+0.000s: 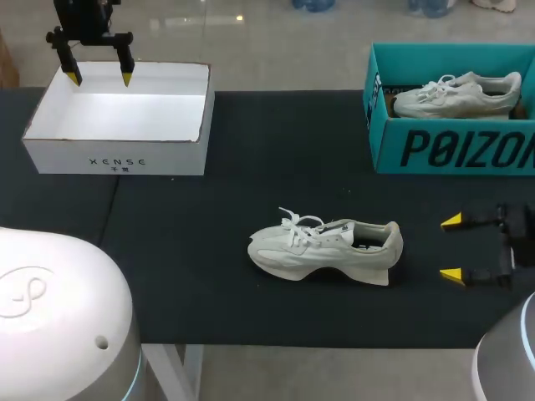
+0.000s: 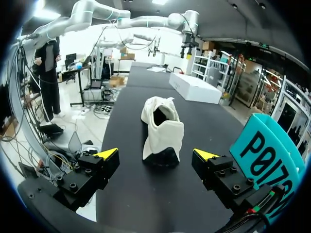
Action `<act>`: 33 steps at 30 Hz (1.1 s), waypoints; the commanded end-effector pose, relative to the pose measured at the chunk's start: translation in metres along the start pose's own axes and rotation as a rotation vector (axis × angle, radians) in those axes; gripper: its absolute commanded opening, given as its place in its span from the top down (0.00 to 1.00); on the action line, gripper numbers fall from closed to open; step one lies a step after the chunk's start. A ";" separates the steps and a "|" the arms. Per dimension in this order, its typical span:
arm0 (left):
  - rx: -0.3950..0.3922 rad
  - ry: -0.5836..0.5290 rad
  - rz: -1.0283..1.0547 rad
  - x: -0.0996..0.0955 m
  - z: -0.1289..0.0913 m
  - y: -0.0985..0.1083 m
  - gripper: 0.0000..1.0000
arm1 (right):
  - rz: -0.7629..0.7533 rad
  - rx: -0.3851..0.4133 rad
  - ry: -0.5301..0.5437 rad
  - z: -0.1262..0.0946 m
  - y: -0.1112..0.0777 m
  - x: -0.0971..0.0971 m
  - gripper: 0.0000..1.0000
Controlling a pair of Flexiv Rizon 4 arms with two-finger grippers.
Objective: Take the shoe out of the shoebox, open the shoe tongue, remove and reinsert the insole, then place the shoe into the shoebox
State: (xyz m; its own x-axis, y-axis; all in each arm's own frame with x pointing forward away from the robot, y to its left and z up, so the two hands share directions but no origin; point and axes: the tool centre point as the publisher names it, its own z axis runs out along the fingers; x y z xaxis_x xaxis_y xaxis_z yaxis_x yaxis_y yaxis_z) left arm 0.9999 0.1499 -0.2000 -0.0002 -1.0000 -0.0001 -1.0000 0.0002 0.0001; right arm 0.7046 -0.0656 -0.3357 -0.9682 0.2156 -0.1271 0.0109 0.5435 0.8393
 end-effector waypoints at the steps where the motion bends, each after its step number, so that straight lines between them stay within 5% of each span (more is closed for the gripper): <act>1: 0.000 0.000 0.000 0.000 0.000 0.000 0.00 | 0.029 0.004 0.024 0.006 -0.013 -0.011 0.00; 9: 0.000 0.000 0.000 0.000 0.000 0.000 0.00 | 0.059 -0.037 0.038 0.006 -0.029 -0.011 0.00; 33: 0.000 0.000 0.000 0.000 0.000 0.000 0.00 | -0.029 -0.158 0.071 0.073 -0.041 -0.032 0.00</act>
State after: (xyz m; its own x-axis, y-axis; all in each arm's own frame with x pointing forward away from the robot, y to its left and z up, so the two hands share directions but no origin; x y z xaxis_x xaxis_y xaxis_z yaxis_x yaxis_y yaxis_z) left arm 1.0000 0.1499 -0.2000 -0.0002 -1.0000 -0.0001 -1.0000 0.0002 0.0001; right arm 0.7439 -0.0403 -0.3948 -0.9805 0.1508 -0.1257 -0.0513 0.4211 0.9055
